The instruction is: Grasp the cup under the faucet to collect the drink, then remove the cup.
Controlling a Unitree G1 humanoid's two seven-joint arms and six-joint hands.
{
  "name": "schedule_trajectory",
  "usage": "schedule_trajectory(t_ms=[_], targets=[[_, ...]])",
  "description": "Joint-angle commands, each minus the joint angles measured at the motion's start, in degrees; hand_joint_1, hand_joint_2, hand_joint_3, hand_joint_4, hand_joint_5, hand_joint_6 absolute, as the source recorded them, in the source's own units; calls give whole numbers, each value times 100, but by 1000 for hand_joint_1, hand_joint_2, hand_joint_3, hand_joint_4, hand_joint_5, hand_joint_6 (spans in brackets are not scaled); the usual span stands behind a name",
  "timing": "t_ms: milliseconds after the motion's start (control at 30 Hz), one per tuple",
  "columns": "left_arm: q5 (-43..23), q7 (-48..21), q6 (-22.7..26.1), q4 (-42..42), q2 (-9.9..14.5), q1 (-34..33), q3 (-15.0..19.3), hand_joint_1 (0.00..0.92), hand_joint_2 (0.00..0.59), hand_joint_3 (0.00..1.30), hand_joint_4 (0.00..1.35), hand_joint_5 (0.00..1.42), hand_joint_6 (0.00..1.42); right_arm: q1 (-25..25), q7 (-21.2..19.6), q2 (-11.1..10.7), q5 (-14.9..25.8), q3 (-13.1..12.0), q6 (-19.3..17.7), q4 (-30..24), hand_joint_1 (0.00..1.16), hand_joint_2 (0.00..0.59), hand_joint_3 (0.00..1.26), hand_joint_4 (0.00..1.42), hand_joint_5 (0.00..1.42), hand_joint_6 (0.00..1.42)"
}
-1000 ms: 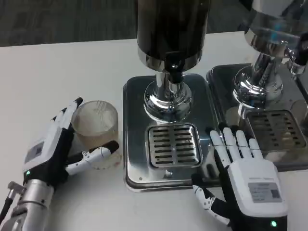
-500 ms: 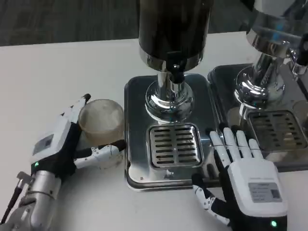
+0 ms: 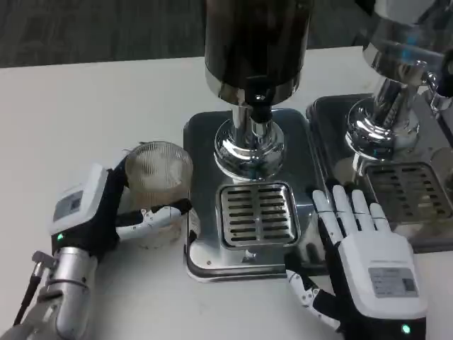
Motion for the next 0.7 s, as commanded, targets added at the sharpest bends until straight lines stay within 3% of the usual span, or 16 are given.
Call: schedule_trajectory(t_ms=[33,433,700], targets=[[138,288,-72,-5,-24,134,-107,440,72,388,619,822,1012,45,42,-29,13,2,5,-48,402,417,75,0,0,60],[350,1380,-8,-189,-5,285,-173,472,86,455,678,878,1092,-37,77,-70,65,-17,-54,3,410,416,83,0,0,65],[341,1654,-35,-252,-20,305,-165,480,96,478,688,889,1117,-68,90,-93,86,-20,-85,17,412,416,83,0,0,77]])
